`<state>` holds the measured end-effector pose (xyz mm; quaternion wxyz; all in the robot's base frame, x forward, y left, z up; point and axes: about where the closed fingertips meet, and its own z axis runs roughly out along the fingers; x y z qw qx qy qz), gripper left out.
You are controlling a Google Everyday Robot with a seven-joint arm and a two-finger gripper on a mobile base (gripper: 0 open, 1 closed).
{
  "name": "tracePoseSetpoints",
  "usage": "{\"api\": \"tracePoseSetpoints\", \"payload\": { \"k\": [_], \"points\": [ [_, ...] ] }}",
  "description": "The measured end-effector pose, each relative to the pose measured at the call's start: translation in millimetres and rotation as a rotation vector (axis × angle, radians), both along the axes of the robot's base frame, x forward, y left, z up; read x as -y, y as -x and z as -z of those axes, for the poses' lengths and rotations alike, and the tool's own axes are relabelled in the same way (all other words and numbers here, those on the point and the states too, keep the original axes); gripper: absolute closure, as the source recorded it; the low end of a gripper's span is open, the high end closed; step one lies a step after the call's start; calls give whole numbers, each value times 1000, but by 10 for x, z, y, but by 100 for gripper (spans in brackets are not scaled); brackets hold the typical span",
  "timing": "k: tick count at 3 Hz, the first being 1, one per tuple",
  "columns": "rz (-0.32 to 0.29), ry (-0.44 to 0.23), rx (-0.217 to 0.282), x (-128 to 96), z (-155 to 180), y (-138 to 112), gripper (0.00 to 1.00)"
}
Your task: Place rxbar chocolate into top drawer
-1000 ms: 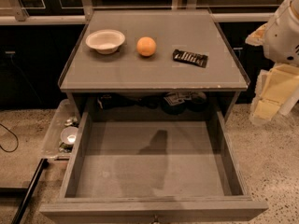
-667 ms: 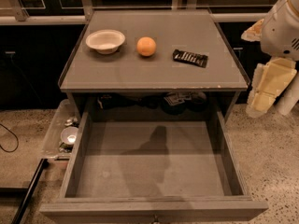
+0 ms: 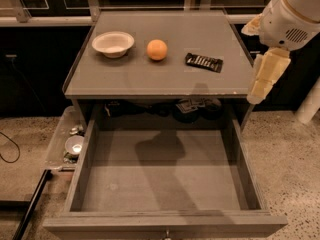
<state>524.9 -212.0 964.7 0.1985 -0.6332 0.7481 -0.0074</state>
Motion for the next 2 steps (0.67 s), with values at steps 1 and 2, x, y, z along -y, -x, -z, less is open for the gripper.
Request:
{"api": "tracePoseSetpoints", "payload": {
  "k": [1,2],
  "points": [
    [-35,-16,18,92,128,-302,0],
    [-109,-81,68,201,354,-795,0]
  ]
}}
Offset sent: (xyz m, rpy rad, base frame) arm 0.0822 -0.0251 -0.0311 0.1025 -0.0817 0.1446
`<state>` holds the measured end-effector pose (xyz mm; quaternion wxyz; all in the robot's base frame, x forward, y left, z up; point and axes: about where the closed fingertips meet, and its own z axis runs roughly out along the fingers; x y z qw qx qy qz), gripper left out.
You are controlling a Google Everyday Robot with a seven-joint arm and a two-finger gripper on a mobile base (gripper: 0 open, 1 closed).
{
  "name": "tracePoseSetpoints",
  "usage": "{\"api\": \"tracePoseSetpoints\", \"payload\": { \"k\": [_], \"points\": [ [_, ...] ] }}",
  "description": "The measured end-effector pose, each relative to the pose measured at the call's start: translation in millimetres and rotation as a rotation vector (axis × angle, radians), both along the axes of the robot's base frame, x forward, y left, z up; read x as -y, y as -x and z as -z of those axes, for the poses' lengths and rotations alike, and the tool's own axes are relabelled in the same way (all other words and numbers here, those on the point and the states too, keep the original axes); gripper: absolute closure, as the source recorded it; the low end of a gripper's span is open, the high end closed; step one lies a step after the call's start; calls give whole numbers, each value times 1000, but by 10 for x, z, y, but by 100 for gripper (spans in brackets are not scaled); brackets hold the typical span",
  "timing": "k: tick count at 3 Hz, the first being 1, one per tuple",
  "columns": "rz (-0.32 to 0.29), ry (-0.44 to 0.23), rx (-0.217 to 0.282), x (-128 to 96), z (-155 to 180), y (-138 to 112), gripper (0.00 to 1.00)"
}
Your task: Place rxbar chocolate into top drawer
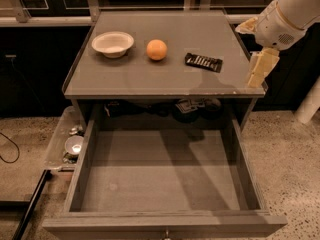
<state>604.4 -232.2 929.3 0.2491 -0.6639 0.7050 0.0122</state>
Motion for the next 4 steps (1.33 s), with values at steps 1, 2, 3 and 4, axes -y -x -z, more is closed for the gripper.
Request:
{"api": "tracePoseSetpoints", "payload": {
  "k": [1,2,3,4],
  "points": [
    [0,0,0,0,1,-1,0],
    [7,-56,8,-12,76,-125,0],
    [38,-222,31,42,204,-404,0],
    [86,-431,15,76,369,-673,0]
  ]
}}
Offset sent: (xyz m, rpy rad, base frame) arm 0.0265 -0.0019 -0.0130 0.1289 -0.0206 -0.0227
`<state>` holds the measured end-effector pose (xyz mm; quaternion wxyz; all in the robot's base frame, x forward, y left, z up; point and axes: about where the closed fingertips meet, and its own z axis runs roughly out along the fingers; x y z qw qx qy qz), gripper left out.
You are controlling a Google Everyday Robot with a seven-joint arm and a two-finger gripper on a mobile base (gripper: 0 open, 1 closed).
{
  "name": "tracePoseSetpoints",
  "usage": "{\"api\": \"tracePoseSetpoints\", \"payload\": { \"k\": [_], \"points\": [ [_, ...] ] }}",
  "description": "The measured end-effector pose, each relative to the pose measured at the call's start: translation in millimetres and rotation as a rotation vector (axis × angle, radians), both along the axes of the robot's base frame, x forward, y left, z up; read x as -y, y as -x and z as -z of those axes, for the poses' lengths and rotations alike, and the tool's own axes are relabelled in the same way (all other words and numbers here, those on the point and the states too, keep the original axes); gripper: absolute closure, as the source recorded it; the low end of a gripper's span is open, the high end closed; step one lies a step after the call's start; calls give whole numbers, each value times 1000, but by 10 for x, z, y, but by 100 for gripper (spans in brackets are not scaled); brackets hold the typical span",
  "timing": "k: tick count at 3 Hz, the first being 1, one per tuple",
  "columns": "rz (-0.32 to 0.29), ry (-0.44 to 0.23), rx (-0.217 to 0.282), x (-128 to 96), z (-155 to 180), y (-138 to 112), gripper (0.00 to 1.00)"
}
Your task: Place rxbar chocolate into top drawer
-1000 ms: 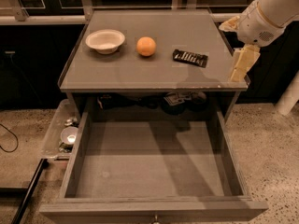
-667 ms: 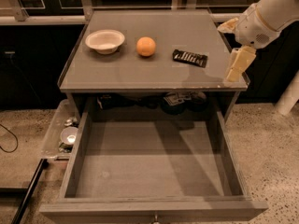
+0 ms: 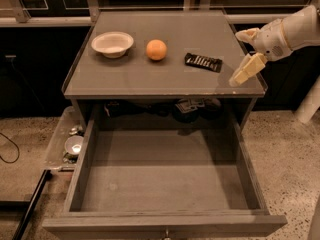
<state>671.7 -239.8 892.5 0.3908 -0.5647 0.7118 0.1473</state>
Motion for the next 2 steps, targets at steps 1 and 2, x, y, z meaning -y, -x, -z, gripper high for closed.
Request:
{"api": "tracePoseSetpoints", "payload": {
  "k": [1,2],
  "points": [
    [65,-165,-59,36,156,-188,0],
    [117,-243,-118,8,225,-357,0]
  ]
}}
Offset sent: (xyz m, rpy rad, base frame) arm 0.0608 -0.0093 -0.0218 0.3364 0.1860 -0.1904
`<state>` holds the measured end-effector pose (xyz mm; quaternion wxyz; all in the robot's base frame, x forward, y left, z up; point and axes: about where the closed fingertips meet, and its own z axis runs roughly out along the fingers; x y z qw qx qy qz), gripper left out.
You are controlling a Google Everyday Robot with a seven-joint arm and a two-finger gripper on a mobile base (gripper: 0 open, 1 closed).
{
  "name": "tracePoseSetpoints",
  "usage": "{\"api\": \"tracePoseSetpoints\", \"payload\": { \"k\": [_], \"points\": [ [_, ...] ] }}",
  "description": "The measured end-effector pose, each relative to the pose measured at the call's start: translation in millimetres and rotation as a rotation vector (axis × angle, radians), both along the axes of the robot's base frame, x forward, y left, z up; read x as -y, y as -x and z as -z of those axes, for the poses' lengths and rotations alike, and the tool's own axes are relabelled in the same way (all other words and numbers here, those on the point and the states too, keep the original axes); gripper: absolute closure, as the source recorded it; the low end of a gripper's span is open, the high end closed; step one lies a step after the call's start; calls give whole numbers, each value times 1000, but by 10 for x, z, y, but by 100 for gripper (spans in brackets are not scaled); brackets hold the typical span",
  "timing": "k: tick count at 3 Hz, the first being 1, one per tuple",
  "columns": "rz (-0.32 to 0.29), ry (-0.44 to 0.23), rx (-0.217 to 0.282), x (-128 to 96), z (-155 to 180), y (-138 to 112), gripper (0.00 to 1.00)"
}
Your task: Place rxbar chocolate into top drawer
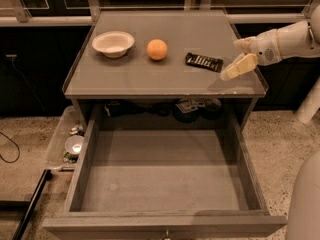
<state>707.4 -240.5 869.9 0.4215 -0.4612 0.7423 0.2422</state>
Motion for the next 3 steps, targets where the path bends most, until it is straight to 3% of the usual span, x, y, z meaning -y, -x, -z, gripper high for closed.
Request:
{"api": "tracePoseSetpoints", "payload": {
  "k": [1,3],
  "points": [
    [43,20,-21,-38,54,-175,0],
    [77,167,-12,-127,214,-462,0]
  ]
}}
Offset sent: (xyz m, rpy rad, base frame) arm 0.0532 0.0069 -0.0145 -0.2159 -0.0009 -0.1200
